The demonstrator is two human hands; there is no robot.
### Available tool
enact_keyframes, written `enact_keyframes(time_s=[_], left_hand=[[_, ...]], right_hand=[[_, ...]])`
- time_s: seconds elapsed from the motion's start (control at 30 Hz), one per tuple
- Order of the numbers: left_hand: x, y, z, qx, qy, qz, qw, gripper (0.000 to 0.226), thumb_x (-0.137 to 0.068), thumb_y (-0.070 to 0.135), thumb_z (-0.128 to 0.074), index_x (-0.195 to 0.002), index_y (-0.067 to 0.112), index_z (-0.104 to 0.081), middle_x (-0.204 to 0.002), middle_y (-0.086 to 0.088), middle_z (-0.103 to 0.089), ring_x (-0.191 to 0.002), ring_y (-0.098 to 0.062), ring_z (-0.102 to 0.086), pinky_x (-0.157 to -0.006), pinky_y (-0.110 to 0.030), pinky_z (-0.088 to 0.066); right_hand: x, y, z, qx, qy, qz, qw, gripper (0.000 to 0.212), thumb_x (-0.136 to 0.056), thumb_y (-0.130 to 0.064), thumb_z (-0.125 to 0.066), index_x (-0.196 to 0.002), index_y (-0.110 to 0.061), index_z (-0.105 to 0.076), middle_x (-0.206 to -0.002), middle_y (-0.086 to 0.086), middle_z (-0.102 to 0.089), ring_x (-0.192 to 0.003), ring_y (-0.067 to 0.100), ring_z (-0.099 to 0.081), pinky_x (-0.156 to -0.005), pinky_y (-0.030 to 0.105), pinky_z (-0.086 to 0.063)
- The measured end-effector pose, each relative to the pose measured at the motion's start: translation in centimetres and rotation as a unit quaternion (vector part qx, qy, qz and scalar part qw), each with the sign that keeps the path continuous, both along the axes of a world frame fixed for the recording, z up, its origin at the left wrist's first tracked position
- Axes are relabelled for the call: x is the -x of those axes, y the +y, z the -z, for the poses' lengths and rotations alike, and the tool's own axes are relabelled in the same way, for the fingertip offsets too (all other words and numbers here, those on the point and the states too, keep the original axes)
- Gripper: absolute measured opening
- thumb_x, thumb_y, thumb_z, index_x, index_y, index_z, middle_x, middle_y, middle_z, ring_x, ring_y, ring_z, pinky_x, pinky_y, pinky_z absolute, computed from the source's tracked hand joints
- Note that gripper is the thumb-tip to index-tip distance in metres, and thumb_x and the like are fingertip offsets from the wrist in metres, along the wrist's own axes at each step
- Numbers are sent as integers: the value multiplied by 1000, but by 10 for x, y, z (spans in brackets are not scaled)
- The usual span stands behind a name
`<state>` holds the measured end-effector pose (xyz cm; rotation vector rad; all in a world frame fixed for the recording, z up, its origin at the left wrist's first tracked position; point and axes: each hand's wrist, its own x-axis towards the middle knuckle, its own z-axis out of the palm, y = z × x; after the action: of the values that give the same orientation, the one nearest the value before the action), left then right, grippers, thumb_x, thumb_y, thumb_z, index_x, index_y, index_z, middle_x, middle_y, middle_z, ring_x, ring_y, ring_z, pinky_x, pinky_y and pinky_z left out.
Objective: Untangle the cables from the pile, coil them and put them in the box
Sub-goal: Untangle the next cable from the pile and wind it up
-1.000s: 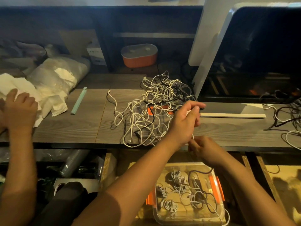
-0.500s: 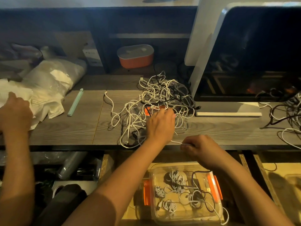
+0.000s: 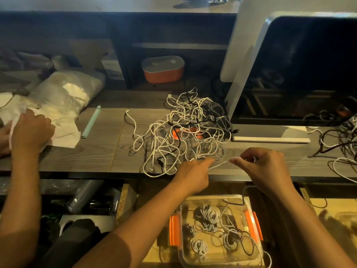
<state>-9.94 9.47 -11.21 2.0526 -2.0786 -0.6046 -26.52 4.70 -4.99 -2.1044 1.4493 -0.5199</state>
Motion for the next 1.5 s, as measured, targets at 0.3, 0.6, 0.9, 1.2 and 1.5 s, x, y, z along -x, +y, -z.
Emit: enact_keyframes(time_s=[0.3, 0.6, 0.9, 1.2, 1.5], left_hand=[[4, -2, -31, -123, 612, -101, 775, 39, -100, 4, -34, -137, 10, -44, -144, -9, -43, -134, -16, -39, -111, -30, -31], [24, -24, -50, 16, 789, -268, 552, 23, -101, 16, -34, -98, 17, -56, -54, 6, -44, -50, -6, -45, -57, -22, -47], [17, -32, -13, 257, 219, -239, 910, 23, -102, 26, -35, -88, 16, -51, -74, 5, -52, -69, -17, -50, -60, -31, -35], [-7, -36, -20, 198, 11, -130, 971, 36, -102, 35, -25, -99, 16, -56, -91, -4, -60, -83, -23, -56, -67, -33, -36], [-12, -19, -8, 46, 32, 15, 998, 77, -81, 78, -19, -121, 22, -53, -118, -2, -57, -105, -19, -53, -84, -33, -34]], right_hand=[[2, 0, 17, -150, -85, 36, 984, 30, -88, -42, -54, -76, -19, -69, -59, 4, -66, -57, 19, -60, -56, 34, -46], [-32, 29, 36, -221, -173, -42, 959, 64, -93, -50, -32, -61, 0, -56, -51, 2, -50, -50, 15, -46, -58, 33, -37], [-41, 33, 34, -197, -61, -163, 965, 18, -91, -12, -53, -90, -17, -70, -84, 0, -70, -81, 15, -64, -77, 39, -52], [-20, 19, 3, -179, 44, -184, 966, 16, -94, -25, -55, -83, -26, -67, -77, -5, -65, -74, 9, -61, -66, 28, -47], [-1, 6, -10, -96, -3, -74, 993, 11, -90, -30, -60, -81, -32, -66, -74, -13, -63, -72, 4, -58, -64, 26, -46]])
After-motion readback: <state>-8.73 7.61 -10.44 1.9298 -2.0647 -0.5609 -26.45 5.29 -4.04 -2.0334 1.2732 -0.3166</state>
